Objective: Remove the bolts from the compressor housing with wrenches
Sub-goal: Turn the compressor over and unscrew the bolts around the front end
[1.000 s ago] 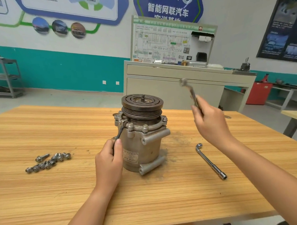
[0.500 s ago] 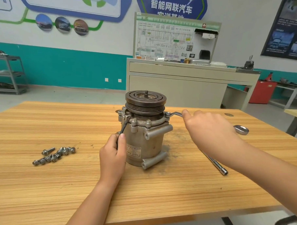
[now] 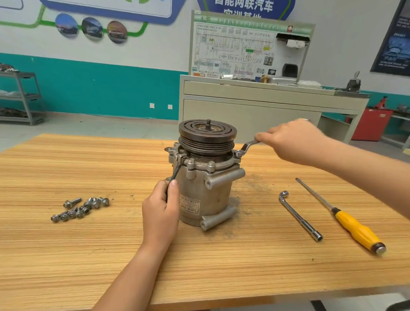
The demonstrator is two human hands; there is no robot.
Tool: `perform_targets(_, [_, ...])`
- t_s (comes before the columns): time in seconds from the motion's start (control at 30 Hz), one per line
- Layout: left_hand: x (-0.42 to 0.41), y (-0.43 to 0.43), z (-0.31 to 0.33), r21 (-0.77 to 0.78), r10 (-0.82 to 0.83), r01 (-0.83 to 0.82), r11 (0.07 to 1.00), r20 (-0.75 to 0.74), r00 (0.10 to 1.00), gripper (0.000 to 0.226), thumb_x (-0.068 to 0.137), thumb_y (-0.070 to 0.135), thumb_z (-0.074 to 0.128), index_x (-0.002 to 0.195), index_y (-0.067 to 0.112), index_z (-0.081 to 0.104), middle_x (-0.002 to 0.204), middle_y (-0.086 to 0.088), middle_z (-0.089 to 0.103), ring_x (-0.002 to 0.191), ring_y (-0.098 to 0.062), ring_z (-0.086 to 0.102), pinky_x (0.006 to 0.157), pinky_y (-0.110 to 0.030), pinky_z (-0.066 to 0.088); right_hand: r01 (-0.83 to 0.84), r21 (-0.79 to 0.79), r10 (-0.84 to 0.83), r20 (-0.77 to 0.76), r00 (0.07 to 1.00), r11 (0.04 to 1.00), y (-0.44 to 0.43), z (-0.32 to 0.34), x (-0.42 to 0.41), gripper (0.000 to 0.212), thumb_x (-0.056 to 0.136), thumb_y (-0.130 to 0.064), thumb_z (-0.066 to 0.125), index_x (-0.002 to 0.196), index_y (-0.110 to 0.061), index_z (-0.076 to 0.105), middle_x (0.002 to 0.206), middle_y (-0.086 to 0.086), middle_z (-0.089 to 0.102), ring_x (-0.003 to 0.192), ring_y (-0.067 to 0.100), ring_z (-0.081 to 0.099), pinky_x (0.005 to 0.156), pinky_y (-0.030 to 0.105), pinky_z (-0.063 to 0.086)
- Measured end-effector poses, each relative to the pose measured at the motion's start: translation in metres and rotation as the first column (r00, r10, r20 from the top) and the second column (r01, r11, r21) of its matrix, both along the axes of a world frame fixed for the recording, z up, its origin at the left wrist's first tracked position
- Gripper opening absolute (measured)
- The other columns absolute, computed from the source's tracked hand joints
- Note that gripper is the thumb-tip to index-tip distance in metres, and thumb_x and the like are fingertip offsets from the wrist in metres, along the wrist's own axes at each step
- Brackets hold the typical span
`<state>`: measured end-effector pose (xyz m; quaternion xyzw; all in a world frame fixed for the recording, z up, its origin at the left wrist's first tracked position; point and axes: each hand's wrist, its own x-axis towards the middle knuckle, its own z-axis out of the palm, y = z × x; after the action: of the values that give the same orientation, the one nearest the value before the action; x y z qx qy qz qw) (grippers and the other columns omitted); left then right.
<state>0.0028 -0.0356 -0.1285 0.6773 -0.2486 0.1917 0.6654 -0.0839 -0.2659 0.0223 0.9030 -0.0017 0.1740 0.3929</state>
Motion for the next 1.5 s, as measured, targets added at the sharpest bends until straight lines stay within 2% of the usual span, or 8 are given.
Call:
perform_targets(0.13, [0.001, -0.001, -0.001, -0.004, 0.000, 0.000, 1.000, 0.000, 1.000, 0.041, 0.097, 0.011, 0.048, 0.058, 0.018, 0.036, 0.049, 0.010, 0.033, 0.046, -0.005, 0.034, 0.045, -0.020, 0.024, -0.469, 0.207, 0.376, 0.366, 0.851, 0.859, 0.001, -0.026, 0.037, 0.018, 0.069, 0.016, 0.068, 0.082, 0.003, 0.071, 0.080, 0.016, 0.071, 0.070, 0.031, 0.069, 0.048, 0.040, 0.056])
perform_targets(0.23, [0.002, 0.001, -0.003, 0.007, 0.004, -0.004, 1.000, 0.012, 1.000, 0.040, 0.097, 0.012, 0.048, 0.059, 0.019, 0.038, 0.047, 0.009, 0.034, 0.047, -0.006, 0.034, 0.045, -0.023, 0.024, -0.592, 0.297, 0.408, 0.497, 0.766, 0.749, 0.015, -0.045, 0.061, 0.020, 0.070, 0.010, 0.070, 0.089, 0.005, 0.071, 0.089, 0.016, 0.071, 0.078, 0.030, 0.069, 0.059, 0.038, 0.058])
perform_targets(0.5, [0.002, 0.000, -0.003, 0.010, 0.005, -0.005, 1.000, 0.018, 1.000, 0.041, 0.097, 0.012, 0.048, 0.059, 0.021, 0.035, 0.045, 0.009, 0.037, 0.045, -0.004, 0.034, 0.045, -0.021, 0.024, -0.508, 0.682, -0.105, 0.645, 0.757, 0.526, 0.019, -0.036, 0.015, 0.039, 0.096, -0.010, 0.043, 0.135, -0.003, 0.040, 0.079, 0.016, 0.062, 0.066, 0.033, 0.059, 0.058, 0.043, 0.047])
perform_targets(0.67, [0.002, 0.000, -0.003, 0.016, 0.012, -0.012, 1.000, 0.012, 1.000, 0.037, 0.097, 0.013, 0.048, 0.060, 0.013, 0.041, 0.049, 0.010, 0.035, 0.048, -0.006, 0.036, 0.046, -0.021, 0.026, -0.042, 0.528, -0.156, 0.325, 0.933, 0.848, 0.048, -0.037, -0.045, 0.050, 0.094, -0.009, 0.042, 0.141, -0.022, 0.031, 0.083, 0.008, 0.059, 0.069, 0.031, 0.054, 0.054, 0.032, 0.036])
perform_targets(0.93, [0.002, 0.001, -0.002, 0.007, 0.002, -0.002, 1.000, -0.004, 1.000, 0.038, 0.097, 0.014, 0.048, 0.060, 0.017, 0.040, 0.050, 0.008, 0.035, 0.049, -0.006, 0.037, 0.047, -0.022, 0.026, 0.341, 0.402, -0.375, 0.004, 0.927, 0.849, 0.084, -0.023, -0.048, 0.064, 0.086, 0.001, 0.038, 0.144, -0.017, 0.018, 0.074, 0.001, 0.035, 0.072, 0.022, 0.039, 0.053, 0.030, 0.028])
perform_targets(1.17, [0.002, 0.000, -0.003, 0.024, 0.007, -0.007, 1.000, 0.000, 1.000, 0.037, 0.097, 0.015, 0.048, 0.061, 0.011, 0.040, 0.051, 0.005, 0.036, 0.049, -0.008, 0.036, 0.047, -0.027, 0.025, 0.387, 0.160, -0.368, -0.136, 0.920, 0.908, 0.124, -0.016, -0.035, 0.053, 0.091, 0.005, 0.035, 0.141, 0.008, 0.018, 0.133, 0.022, 0.040, 0.108, 0.032, 0.053, 0.060, 0.032, 0.034])
perform_targets(1.37, [0.001, 0.001, -0.002, 0.028, 0.008, -0.008, 1.000, 0.005, 1.000, 0.039, 0.097, 0.014, 0.047, 0.059, 0.016, 0.038, 0.050, 0.005, 0.035, 0.049, -0.007, 0.035, 0.047, -0.025, 0.024, 0.258, 0.168, -0.245, -0.094, 0.965, 0.951, 0.079, 0.001, -0.038, 0.053, 0.088, 0.000, 0.036, 0.139, -0.013, 0.032, 0.063, -0.002, 0.040, 0.051, 0.012, 0.036, 0.040, 0.023, 0.024])
perform_targets(1.5, [0.001, -0.001, -0.003, 0.022, 0.011, -0.011, 1.000, 0.014, 1.000, 0.040, 0.097, 0.013, 0.047, 0.059, 0.019, 0.036, 0.049, 0.006, 0.035, 0.047, -0.007, 0.035, 0.046, -0.024, 0.024, 0.178, 0.105, -0.172, -0.064, 0.983, 0.978, 0.031, 0.014, -0.015, 0.055, 0.086, 0.004, 0.038, 0.133, -0.024, 0.043, 0.061, -0.006, 0.038, 0.049, 0.013, 0.035, 0.038, 0.024, 0.022])
